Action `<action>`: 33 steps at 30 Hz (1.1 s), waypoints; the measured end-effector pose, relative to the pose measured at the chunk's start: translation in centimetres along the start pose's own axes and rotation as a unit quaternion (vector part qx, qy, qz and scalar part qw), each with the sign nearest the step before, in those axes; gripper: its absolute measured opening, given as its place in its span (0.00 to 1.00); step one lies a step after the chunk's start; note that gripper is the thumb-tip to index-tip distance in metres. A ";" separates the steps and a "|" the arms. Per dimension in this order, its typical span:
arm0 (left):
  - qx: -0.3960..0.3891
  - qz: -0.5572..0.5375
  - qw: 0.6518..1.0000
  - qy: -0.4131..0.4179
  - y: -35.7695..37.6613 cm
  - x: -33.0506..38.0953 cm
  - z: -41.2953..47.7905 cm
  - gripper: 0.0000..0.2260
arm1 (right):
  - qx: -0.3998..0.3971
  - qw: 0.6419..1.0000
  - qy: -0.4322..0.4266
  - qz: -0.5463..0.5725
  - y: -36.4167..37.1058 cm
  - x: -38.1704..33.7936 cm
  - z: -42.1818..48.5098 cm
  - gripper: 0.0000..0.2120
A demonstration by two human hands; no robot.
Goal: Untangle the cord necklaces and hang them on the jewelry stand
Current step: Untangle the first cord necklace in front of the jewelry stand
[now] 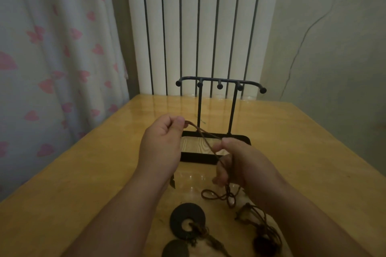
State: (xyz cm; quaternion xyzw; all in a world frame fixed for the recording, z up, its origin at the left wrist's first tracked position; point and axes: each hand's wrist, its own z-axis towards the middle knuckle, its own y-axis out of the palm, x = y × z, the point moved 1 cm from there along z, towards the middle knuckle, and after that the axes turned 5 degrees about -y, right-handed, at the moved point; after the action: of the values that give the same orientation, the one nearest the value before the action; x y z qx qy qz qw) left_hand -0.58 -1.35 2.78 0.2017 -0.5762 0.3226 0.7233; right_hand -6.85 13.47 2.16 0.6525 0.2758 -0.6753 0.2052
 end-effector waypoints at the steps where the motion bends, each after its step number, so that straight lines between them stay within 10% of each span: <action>1: 0.018 0.006 1.000 0.001 -0.2 -0.1 0.2 0.11 | 0.000 1.000 0.012 -0.002 -0.3 0.0 -0.1 0.14; 10: 0.203 -0.068 0.975 -0.063 -1.4 -0.6 1.0 0.14 | 0.327 0.907 -0.133 -0.229 -4.3 -0.3 -0.5 0.11; 16: 0.008 0.029 0.992 -0.123 -0.5 0.3 -0.1 0.11 | 0.159 0.979 -0.092 0.091 -3.5 -0.8 -0.5 0.13; 22: -0.081 0.283 0.955 -0.029 0.0 -0.2 -0.4 0.18 | 0.127 0.971 -0.127 -0.156 -2.7 -0.6 -0.6 0.12; 28: -0.241 0.256 0.935 0.051 1.2 -0.3 -0.8 0.20 | 0.081 0.954 -0.165 -0.236 -1.8 -0.6 -0.7 0.11; 33: -0.207 0.144 0.968 -0.025 0.9 -0.2 -1.2 0.10 | 0.105 0.990 -0.074 0.062 -2.6 -1.2 -1.0 0.20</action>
State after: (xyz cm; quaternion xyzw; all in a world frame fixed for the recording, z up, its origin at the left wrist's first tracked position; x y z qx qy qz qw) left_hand -0.39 0.08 2.18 -0.0291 -0.6709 0.2921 0.6810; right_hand -7.65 16.02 3.58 0.6347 0.1459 -0.7329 0.1968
